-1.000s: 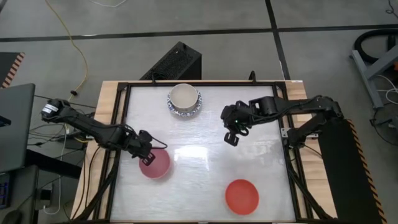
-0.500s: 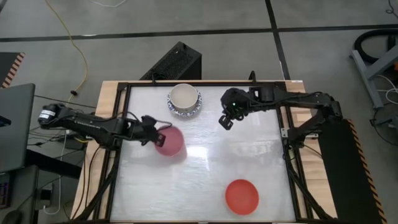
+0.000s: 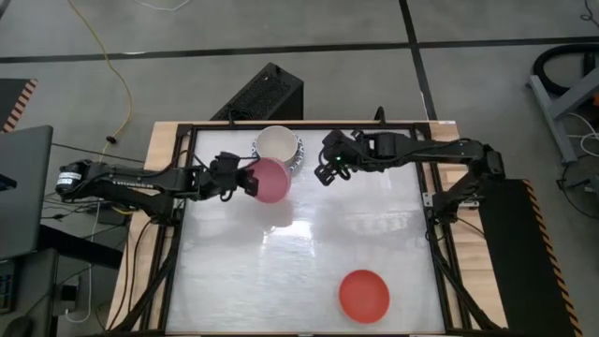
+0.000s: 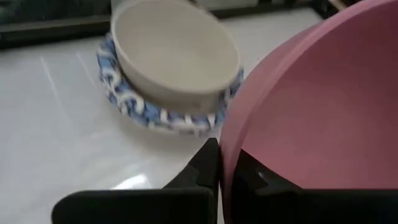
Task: Nest bowls inside each other
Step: Stack the pink bowl on top of the white bowl
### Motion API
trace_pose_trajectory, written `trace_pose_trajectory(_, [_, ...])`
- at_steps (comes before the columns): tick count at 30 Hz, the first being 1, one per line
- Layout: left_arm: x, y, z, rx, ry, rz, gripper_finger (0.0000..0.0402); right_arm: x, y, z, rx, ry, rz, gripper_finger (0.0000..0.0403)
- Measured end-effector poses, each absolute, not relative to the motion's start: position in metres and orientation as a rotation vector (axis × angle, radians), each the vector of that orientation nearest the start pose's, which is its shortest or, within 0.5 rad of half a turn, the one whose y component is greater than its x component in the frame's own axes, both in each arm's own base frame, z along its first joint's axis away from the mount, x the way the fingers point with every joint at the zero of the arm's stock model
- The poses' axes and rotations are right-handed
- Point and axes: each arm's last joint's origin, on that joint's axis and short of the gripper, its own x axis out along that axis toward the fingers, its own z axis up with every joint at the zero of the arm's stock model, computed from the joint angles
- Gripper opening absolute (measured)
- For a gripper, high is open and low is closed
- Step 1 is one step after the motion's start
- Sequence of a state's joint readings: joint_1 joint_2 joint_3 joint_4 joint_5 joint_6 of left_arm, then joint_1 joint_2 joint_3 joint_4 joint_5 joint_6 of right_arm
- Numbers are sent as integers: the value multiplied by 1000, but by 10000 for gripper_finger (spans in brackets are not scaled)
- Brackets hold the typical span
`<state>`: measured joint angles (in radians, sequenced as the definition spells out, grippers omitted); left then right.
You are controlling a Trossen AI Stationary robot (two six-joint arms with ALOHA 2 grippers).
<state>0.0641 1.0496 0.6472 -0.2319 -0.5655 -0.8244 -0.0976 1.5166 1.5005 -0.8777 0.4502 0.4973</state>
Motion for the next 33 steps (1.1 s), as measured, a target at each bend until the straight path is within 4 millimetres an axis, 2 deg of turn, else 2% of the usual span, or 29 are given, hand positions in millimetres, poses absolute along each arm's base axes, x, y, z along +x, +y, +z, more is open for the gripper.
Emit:
trace_pose_trajectory(6, [213,33,244,-514,252,862,0,321,-41,339,256,741,-746,9])
trace_pose_trajectory(10, [214,35,249,-426,220,897,0,325,-34,342,206,689,-758,9])
trace_pose_trajectory(23, [221,37,273,-164,89,906,0,341,-21,366,135,444,-661,9])
trace_pose_trajectory(27, [221,38,277,-73,86,949,0,344,-17,372,96,366,-715,11])
trace_pose_trajectory(33, [219,43,289,34,38,1038,0,347,-12,382,-17,295,-753,45])
